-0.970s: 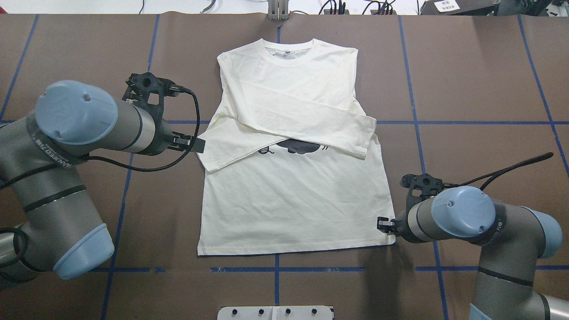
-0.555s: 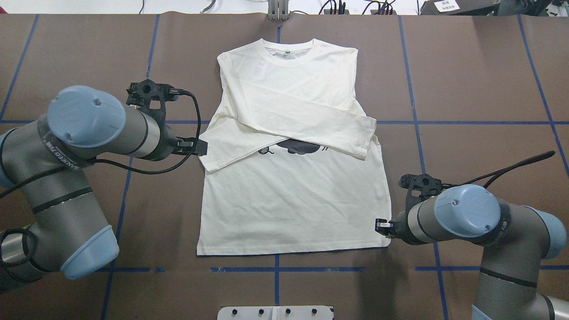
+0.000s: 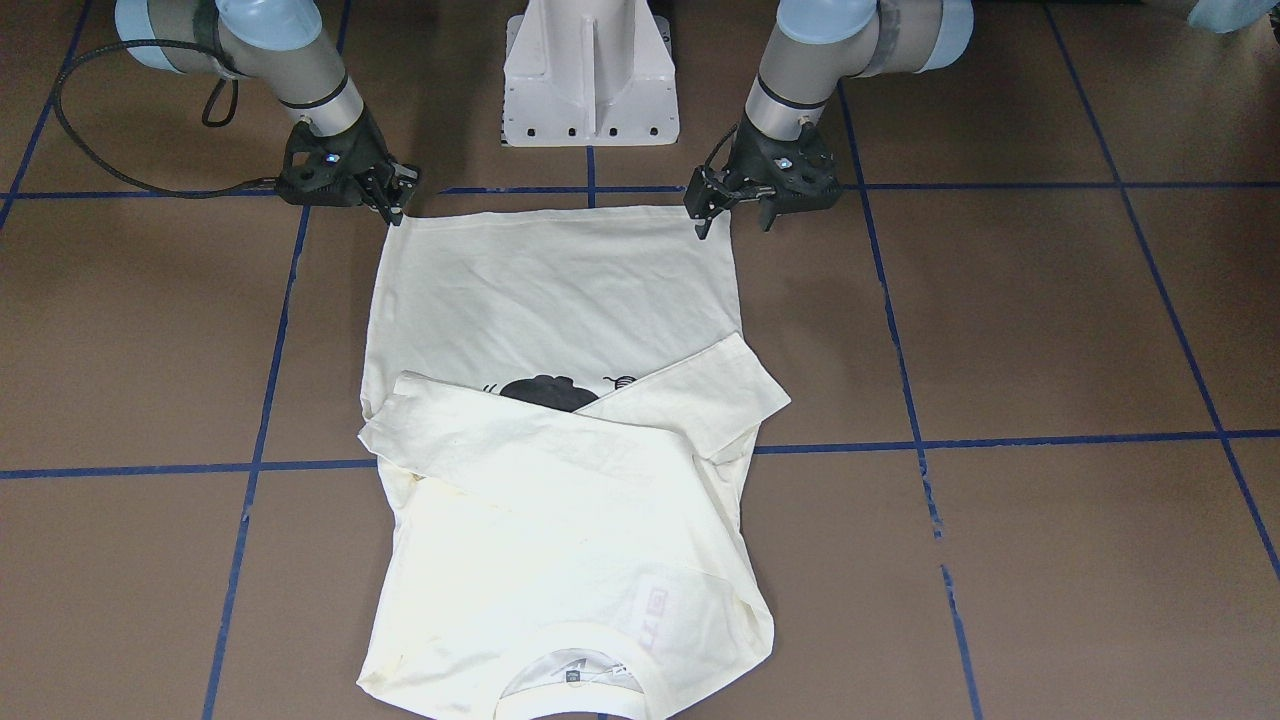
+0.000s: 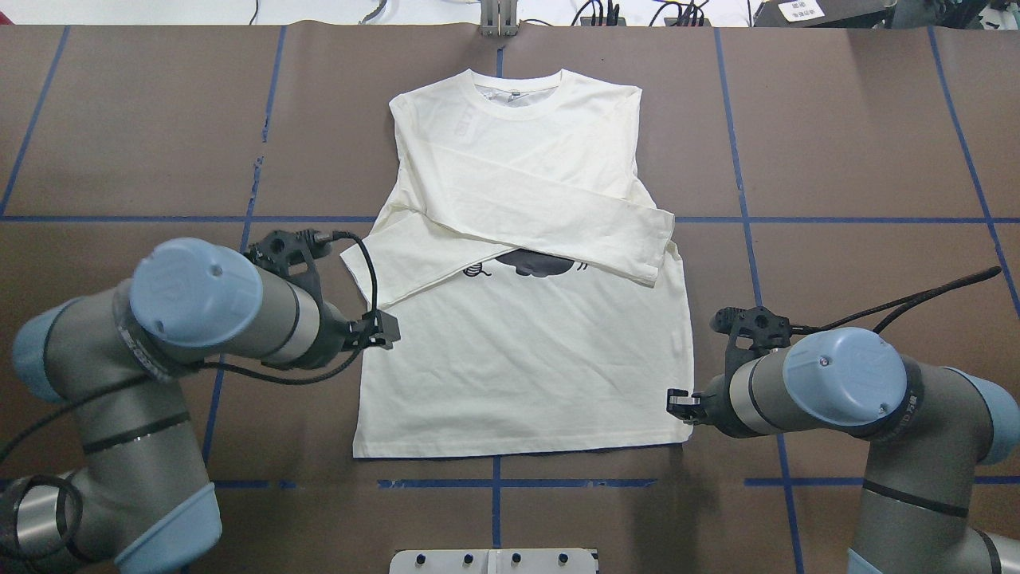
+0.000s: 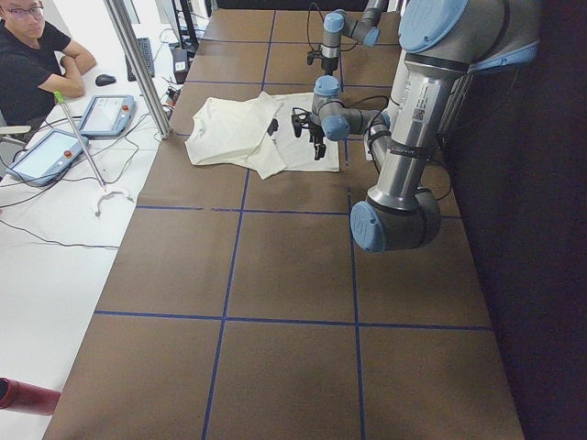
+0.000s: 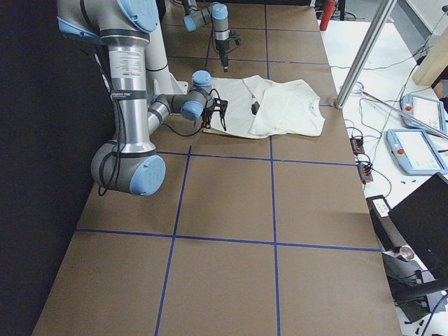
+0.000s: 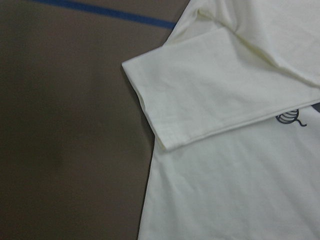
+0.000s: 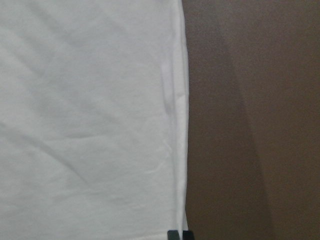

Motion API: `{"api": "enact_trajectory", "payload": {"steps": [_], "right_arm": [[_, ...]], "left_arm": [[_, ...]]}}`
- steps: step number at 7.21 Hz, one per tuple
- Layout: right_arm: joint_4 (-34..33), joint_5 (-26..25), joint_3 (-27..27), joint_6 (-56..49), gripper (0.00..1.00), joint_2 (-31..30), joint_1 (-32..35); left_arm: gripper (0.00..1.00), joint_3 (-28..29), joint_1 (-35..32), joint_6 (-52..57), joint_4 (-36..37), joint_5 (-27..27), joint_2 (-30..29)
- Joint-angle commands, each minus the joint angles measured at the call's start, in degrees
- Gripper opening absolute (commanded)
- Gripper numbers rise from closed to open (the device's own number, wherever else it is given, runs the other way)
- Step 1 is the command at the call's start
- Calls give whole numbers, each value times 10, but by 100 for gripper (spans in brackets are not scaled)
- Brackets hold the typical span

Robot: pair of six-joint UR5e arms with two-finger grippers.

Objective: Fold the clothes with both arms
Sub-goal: 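Lower both grippers to the hem corners nearest the robot and grasp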

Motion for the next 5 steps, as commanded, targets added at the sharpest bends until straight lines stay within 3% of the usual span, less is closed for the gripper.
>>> {"api": "enact_trajectory", "payload": {"steps": [1,5], "right_arm": [[2,0,5,0,0,0,1],[2,1,5,0,0,2,3]], "left_arm": [[74,10,40,-31,1,34,15],[64,22,74,-34,4,34,17]]}}
